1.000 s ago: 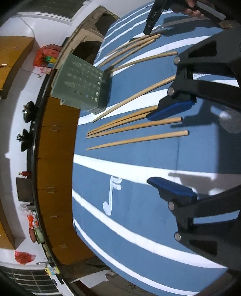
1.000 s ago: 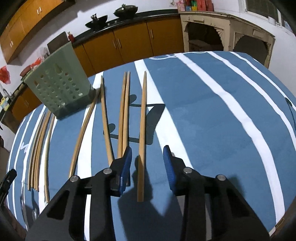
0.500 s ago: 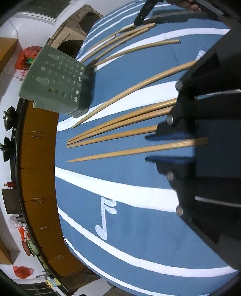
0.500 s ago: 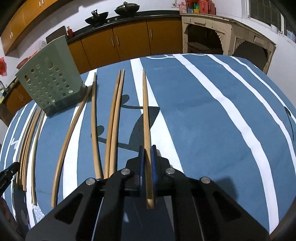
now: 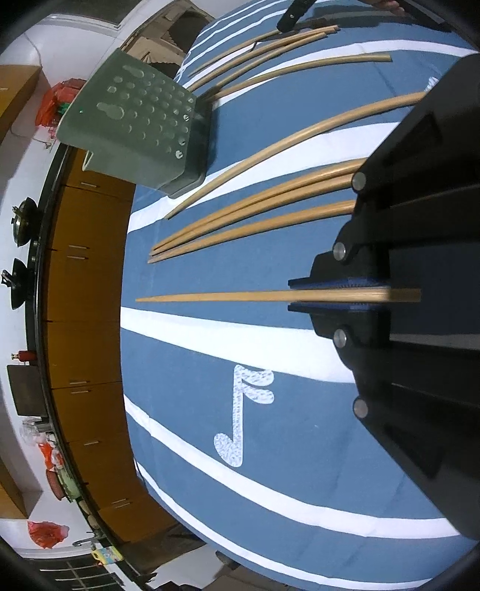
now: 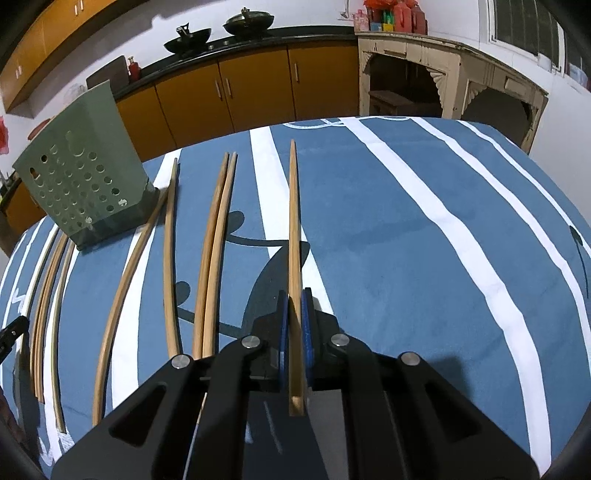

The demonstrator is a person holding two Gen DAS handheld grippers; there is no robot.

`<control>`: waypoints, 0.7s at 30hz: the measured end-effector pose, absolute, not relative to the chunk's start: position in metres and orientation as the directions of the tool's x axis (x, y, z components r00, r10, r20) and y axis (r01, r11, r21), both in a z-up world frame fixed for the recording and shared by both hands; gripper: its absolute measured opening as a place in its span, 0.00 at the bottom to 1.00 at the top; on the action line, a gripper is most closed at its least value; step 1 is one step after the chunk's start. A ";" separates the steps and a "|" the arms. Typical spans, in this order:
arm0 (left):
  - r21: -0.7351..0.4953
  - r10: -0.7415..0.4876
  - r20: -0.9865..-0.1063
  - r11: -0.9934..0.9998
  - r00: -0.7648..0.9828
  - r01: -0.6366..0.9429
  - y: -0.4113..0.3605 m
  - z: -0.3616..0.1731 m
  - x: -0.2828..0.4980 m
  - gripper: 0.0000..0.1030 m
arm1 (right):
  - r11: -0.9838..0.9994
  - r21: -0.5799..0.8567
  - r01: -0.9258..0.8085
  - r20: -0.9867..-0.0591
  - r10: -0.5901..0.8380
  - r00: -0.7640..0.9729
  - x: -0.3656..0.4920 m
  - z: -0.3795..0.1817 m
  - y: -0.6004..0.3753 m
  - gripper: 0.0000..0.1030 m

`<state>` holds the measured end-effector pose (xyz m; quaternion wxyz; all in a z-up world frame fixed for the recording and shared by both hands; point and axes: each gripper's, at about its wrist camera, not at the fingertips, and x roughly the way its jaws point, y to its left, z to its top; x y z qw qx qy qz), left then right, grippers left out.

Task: Organize utensils
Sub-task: 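Lift the chopstick in the left tool while the right tool lifts its chopstick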

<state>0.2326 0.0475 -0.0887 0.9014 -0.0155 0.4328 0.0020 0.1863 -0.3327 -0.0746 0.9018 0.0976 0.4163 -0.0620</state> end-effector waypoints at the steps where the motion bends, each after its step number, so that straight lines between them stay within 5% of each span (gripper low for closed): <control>1: -0.024 -0.008 -0.779 1.000 0.627 -0.017 0.047 -0.089 0.232 0.09 | 0.973 0.123 0.194 -0.762 -0.032 0.647 0.186 -0.075 -0.333 0.08; 21: -0.023 -0.002 -0.782 0.999 0.623 -0.026 0.046 -0.088 0.226 0.07 | 0.975 0.132 0.177 -0.751 -0.018 0.660 0.177 -0.074 -0.332 0.08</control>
